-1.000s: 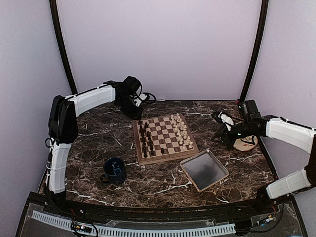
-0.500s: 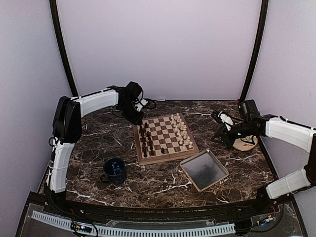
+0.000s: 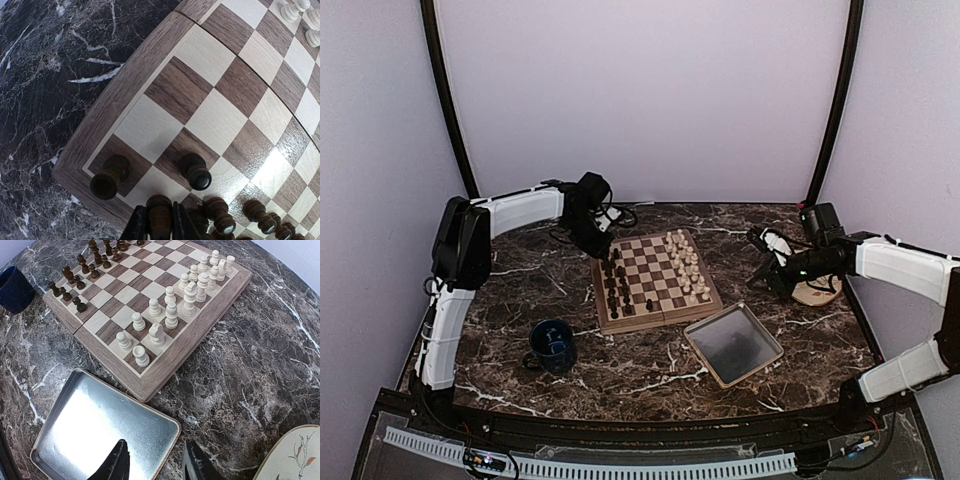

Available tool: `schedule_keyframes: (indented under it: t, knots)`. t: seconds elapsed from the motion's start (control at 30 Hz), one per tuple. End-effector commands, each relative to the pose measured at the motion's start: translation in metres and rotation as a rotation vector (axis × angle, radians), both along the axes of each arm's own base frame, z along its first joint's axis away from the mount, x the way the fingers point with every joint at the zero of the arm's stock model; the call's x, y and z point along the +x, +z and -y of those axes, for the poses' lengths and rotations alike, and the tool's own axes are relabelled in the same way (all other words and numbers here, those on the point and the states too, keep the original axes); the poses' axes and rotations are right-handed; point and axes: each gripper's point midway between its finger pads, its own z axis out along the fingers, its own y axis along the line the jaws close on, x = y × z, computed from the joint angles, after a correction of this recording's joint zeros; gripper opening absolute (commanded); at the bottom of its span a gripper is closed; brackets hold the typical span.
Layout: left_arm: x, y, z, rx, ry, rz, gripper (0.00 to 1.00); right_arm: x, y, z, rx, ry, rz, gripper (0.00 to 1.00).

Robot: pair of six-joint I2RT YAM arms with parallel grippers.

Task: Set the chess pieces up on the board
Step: Place the knight at g8.

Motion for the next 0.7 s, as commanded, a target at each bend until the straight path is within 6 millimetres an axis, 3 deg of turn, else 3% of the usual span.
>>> schedule_keyframes:
  t: [0.0,0.33,0.67]
  knots:
    - [-0.004,-0.003,0.003,-0.014,0.000,-0.023,0.13,0.007,0.010,-0.001,0.006,0.003,0.029,0.38]
    - [-0.001,0.004,0.004,-0.016,0.012,-0.019,0.22,0.008,0.009,-0.001,0.006,0.003,0.025,0.38]
    - [0.009,0.055,0.003,-0.039,0.031,0.072,0.28,0.009,0.013,0.000,0.009,-0.006,0.033,0.38]
